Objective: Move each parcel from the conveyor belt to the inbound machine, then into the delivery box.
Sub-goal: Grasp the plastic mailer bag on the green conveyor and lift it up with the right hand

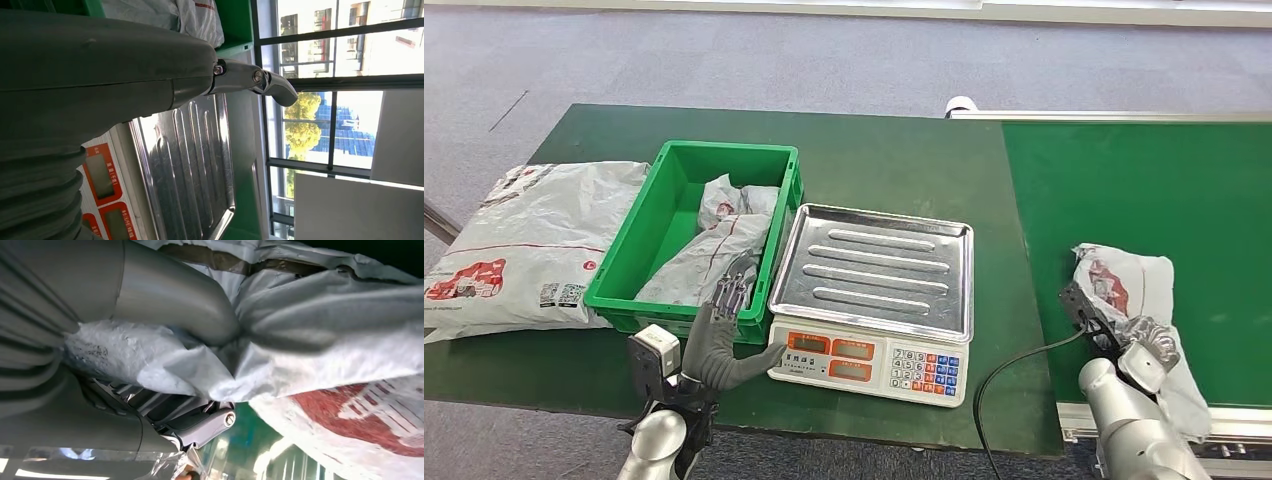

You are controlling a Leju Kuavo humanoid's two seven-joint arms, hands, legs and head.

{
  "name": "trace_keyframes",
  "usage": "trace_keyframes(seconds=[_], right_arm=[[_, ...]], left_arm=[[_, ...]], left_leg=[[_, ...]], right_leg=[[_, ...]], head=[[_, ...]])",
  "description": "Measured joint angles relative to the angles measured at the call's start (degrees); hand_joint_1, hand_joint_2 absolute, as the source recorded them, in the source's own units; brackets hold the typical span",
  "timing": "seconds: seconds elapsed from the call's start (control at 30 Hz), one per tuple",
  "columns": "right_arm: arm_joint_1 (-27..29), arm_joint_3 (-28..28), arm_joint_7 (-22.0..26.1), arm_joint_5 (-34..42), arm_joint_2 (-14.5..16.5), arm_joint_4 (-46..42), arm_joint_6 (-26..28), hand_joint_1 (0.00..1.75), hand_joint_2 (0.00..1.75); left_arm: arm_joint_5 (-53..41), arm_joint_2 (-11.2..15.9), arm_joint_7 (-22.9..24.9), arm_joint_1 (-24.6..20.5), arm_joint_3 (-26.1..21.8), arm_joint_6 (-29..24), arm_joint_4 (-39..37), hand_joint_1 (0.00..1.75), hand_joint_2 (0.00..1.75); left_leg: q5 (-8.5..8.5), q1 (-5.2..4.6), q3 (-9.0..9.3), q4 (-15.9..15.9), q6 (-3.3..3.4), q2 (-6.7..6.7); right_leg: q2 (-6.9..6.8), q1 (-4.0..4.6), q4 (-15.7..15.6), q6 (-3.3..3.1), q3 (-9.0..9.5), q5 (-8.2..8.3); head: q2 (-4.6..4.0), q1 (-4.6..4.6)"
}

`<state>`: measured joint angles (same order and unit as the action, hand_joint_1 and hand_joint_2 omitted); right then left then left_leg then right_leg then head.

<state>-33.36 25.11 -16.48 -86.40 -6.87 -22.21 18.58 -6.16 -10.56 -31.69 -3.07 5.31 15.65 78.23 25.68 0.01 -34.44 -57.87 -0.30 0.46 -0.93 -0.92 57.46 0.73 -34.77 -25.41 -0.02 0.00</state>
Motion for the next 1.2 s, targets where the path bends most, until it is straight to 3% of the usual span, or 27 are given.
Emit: trace_keyframes(seconds=[0.23, 0.37, 0.5, 0.73, 0.97, 1.2], right_arm=[[-0.01, 0.0, 0.79, -0.15, 0.04, 0.02, 1.33, 1.75, 0.0], [-0.25, 0.0, 3.43, 0.2, 0.22, -0.22, 8.07, 1.75, 1.75], [-0.8, -0.03, 7.71, 1.49, 1.0, -2.56, 14.08, 1.75, 1.75], [-0.17, -1.64, 12.64, 4.7, 3.68, -11.37, 17.67, 1.75, 1.75], [4.34, -5.21, 16.54, 9.95, 6.93, -26.08, 17.89, 1.75, 1.75], [6.24, -6.71, 16.57, 10.32, 7.94, -32.19, 17.56, 1.75, 1.75]], left_arm=[[0.0, 0.02, -0.16, 0.0, -0.03, 0.0, -0.06, 0.0, 1.75], [0.0, 0.03, -0.21, 0.04, -0.2, -0.11, -0.11, 0.0, 1.75], [0.0, 0.03, -0.22, 0.05, -0.32, -0.26, -0.11, 0.0, 1.75], [-0.13, 0.03, -0.42, -0.01, -0.33, -0.76, -0.14, 0.0, 1.75], [-0.38, 0.02, -0.82, -0.01, -0.33, -0.83, -0.15, 0.0, 1.75], [-0.5, 0.02, -0.88, -0.01, -0.33, -0.83, -0.17, 0.0, 1.75]], left_leg=[[0.0, 0.0, -0.01, 0.0, 0.0, 0.0], [0.0, 0.0, -0.02, 0.0, 0.0, -0.01], [-0.01, 0.0, -0.01, 0.0, 0.0, -0.01], [-0.01, 0.0, 0.0, 0.0, -0.01, 0.0], [0.0, 0.01, 0.0, 0.0, -0.01, 0.0], [0.0, 0.0, 0.0, 0.0, 0.0, 0.0]], right_leg=[[0.0, 0.0, 0.0, 0.0, 0.0, 0.0], [0.0, 0.0, 0.01, 0.0, 0.0, 0.0], [0.0, 0.0, 0.01, 0.0, 0.0, 0.0], [0.0, 0.01, 0.02, 0.0, 0.0, 0.0], [-0.01, 0.01, 0.01, -0.03, -0.01, -0.04], [0.0, 0.0, 0.01, -0.02, 0.0, -0.04]], head=[[0.0, 0.0], [0.0, 0.0], [0.0, 0.01], [0.0, 0.0], [0.0, 0.01], [0.0, 0.0]])
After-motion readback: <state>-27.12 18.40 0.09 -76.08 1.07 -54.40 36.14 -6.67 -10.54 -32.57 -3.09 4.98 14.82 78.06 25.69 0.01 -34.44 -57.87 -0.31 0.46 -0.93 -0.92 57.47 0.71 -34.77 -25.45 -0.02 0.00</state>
